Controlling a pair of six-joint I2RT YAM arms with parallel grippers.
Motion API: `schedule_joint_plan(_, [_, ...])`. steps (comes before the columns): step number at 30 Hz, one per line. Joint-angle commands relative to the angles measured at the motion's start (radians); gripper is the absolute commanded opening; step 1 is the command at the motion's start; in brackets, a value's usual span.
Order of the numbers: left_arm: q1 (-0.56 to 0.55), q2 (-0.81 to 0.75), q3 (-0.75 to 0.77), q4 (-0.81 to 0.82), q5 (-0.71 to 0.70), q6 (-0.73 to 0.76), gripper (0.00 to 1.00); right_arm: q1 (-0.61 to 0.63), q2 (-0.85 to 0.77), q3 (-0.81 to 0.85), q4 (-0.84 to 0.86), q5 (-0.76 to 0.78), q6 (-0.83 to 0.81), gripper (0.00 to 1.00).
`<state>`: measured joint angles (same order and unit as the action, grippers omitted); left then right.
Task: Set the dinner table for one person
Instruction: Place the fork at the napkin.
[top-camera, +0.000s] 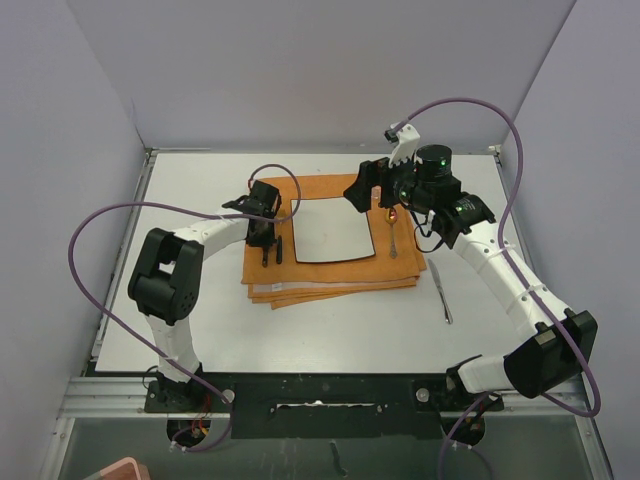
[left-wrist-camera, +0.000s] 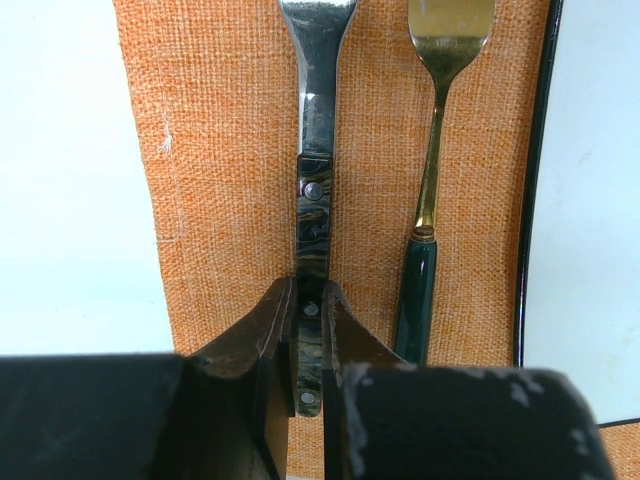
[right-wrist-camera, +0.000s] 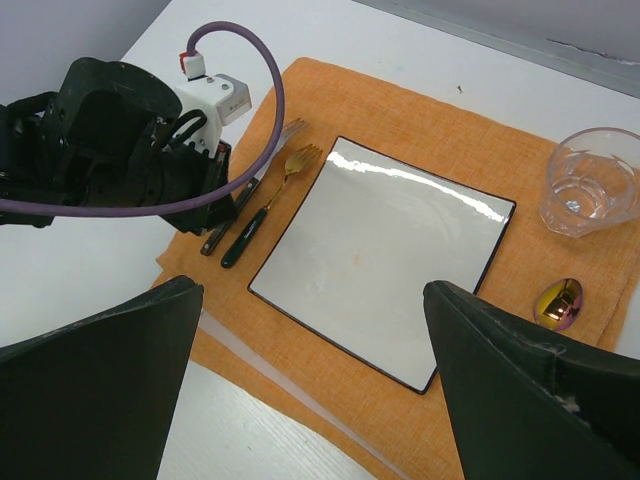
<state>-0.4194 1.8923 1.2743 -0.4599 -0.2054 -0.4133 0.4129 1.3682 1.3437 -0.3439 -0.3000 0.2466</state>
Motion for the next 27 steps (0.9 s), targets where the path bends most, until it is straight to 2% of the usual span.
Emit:
schedule_joint_plan(1, [-0.006,-0.089,0.016,0.009,-0.025,-0.038,0.00,-0.001,-0.028,0.014,0.069,-0.014,0.009,0.98])
schedule_joint_plan(16, [-0.020,-0.112,-0.010,0.028,-0.048,-0.073,0.00,-0.001,-0.042,0.002,0.059,-0.008,0.017,0.98])
schedule_joint_plan(17, [-0.024,-0.117,-0.012,0.027,-0.058,-0.071,0.06,-0.001,-0.044,-0.001,0.058,-0.003,0.016,0.98])
schedule_joint_plan(19, [-0.031,-0.136,-0.017,0.027,-0.072,-0.061,0.32,-0.008,-0.051,-0.011,0.055,0.021,0.040,0.98])
schedule_joint_plan(21, [-0.040,-0.164,-0.023,0.032,-0.099,-0.050,0.47,-0.025,-0.061,-0.035,0.072,0.035,0.096,0.98])
schedule_joint_plan(27, [-0.048,-0.302,-0.016,0.020,-0.164,-0.024,0.54,-0.038,-0.078,-0.053,0.095,0.054,0.261,0.98])
